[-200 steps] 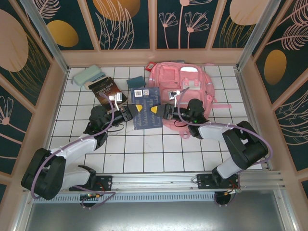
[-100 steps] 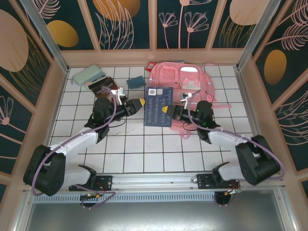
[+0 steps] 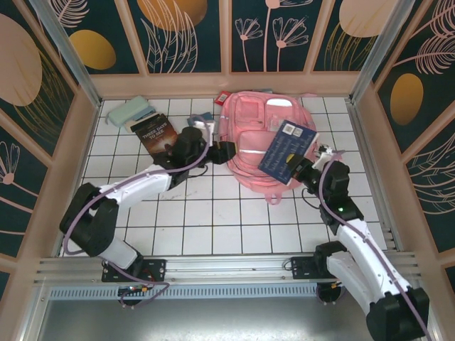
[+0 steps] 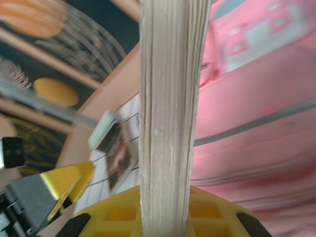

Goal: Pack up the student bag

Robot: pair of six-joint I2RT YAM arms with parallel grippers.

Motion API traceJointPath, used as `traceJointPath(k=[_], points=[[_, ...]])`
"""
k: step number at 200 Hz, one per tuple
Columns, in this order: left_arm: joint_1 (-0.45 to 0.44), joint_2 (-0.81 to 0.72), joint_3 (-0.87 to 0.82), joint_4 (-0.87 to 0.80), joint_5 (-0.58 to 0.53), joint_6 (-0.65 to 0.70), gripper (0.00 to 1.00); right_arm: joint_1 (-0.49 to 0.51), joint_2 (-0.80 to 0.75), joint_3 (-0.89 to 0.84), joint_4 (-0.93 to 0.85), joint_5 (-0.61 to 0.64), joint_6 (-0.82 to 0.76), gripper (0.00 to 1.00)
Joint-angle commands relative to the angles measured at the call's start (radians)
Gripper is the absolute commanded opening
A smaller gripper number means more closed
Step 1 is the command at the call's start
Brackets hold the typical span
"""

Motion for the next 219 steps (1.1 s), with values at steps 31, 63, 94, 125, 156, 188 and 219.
traceJointPath(k=[31, 63, 94, 125, 156, 188, 219], points=[[-0.204, 0.261, 0.293, -0.235, -0.336, 0.398, 0.48, -0.141, -0.098, -0.005, -0.227, 0.095, -0.006, 0.00], [-0.266, 0.389, 0.409, -0.281, -0.394, 0.541, 0.50, -0.235, -0.140, -0.003, -0.289, 0.055, -0.023, 0.00], [-0.298, 0.481, 0.479, -0.306, -0.461, 0.635, 0.51, -0.305, -0.169, -0.012, -0.303, -0.012, -0.031, 0.00], [-0.308, 0.558, 0.542, -0.326, -0.534, 0.691, 0.52, -0.351, -0.169, -0.029, -0.300, -0.078, -0.034, 0.00], [-0.309, 0.608, 0.581, -0.331, -0.582, 0.755, 0.54, -0.374, -0.170, -0.040, -0.289, -0.119, -0.033, 0.00], [-0.315, 0.652, 0.618, -0.343, -0.628, 0.809, 0.33, -0.378, -0.169, -0.045, -0.287, -0.130, -0.030, 0.00], [-0.316, 0.616, 0.597, -0.302, -0.659, 0.796, 0.00, -0.381, -0.175, -0.040, -0.302, -0.121, -0.035, 0.00]])
